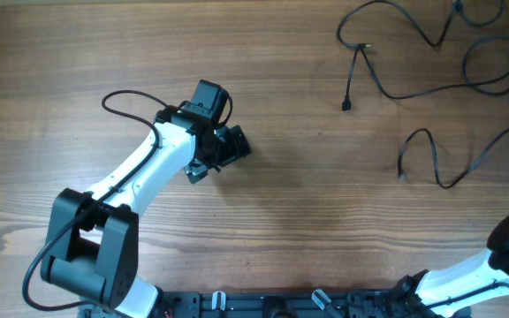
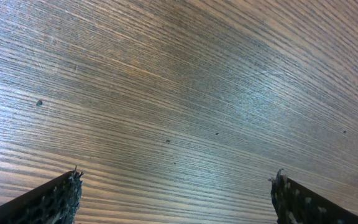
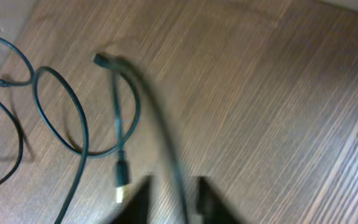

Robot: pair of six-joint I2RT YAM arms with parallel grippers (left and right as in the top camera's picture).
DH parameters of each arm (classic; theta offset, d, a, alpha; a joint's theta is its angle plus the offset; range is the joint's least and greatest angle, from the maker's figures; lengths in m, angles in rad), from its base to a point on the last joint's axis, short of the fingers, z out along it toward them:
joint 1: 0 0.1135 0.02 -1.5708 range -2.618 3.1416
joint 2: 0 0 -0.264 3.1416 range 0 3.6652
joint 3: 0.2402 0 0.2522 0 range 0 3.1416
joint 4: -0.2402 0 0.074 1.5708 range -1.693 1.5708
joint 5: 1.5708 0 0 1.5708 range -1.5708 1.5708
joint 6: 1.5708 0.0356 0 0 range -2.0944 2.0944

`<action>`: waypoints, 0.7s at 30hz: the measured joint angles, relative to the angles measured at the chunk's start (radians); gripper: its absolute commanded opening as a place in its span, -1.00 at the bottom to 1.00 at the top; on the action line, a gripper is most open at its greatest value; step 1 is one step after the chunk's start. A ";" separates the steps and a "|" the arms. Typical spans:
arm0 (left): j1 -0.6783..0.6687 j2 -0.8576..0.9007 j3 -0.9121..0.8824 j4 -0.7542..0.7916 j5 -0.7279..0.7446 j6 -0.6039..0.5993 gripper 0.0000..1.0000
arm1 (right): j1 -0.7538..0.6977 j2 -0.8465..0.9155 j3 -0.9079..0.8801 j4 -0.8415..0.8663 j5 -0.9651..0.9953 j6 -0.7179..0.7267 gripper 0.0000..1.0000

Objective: Untangle cables

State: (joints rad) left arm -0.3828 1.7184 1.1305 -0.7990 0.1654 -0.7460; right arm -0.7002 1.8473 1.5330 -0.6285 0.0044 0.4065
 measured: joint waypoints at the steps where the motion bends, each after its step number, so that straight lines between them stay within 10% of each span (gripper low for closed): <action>1: 0.000 0.000 0.000 0.000 0.000 0.000 1.00 | 0.000 0.006 0.000 -0.011 0.000 0.000 0.99; 10: 0.000 0.000 0.000 0.000 0.000 0.000 1.00 | 0.000 0.047 0.000 -0.278 -0.193 -0.019 0.99; 15: 0.000 0.000 0.000 0.017 0.000 0.000 1.00 | 0.010 -0.125 0.007 -0.694 -0.355 -0.027 0.99; 21: 0.000 0.000 0.000 0.026 0.000 0.000 1.00 | 0.094 -0.126 -0.165 -0.574 -0.289 0.153 0.99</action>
State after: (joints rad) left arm -0.3828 1.7184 1.1309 -0.7734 0.1654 -0.7460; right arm -0.6064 1.7218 1.3682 -1.2026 -0.2844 0.5591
